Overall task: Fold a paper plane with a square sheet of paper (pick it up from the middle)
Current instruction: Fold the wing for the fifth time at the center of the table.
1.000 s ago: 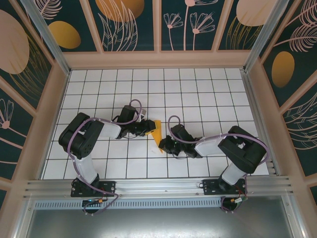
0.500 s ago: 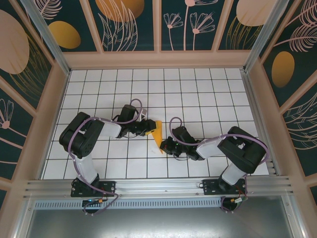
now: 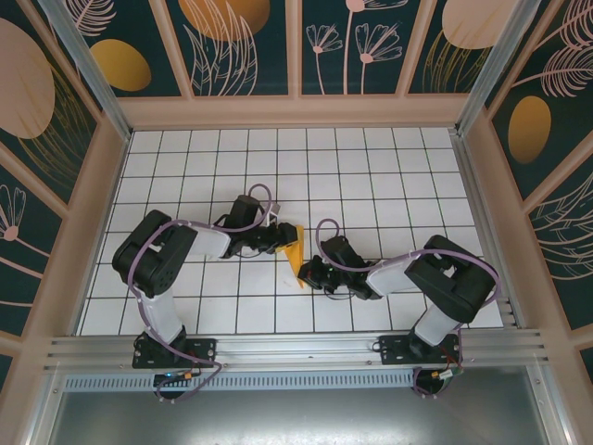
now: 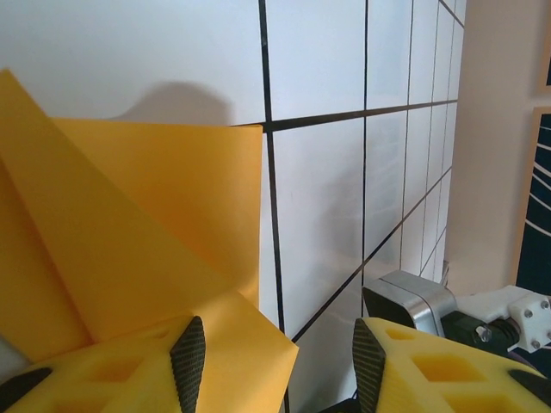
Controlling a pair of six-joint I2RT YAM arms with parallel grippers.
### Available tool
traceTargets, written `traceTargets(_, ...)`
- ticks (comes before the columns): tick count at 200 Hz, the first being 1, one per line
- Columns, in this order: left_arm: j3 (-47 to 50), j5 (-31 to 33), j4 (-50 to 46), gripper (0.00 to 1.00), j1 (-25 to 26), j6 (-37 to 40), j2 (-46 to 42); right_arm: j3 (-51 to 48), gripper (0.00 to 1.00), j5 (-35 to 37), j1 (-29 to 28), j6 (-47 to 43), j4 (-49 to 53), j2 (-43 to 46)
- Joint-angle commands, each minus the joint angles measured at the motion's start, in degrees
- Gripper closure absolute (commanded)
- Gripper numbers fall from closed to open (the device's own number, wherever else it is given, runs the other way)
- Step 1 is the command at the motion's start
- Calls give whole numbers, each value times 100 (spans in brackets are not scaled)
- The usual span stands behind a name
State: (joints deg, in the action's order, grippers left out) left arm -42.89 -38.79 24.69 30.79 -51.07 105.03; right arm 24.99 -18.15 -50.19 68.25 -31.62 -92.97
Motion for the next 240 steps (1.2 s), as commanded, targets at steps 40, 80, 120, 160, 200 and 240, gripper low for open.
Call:
traceTargets(40, 691, 1433, -301, 47, 94, -113, -1585, -48, 100, -154, 10, -46, 620, -282)
traceTargets(80, 596, 556, 241, 49, 150, 6, -1415, -47, 100, -180, 18, -48, 606, -289)
traceTargets(120, 261, 92, 266, 49, 364, 155, -751, -69, 100, -171, 27, -46, 595, -287)
traceTargets(160, 157, -50, 427, 48, 445, 143, -448, -82, 100, -193, 36, -47, 588, -304)
traceTargets(200, 80, 320, 133, 48, 442, 312, -259, -80, 100, -206, 45, -38, 575, -318)
traceTargets(240, -61, 564, -18, 50, 439, 339, 162, -56, 100, -235, 44, -20, 550, -274)
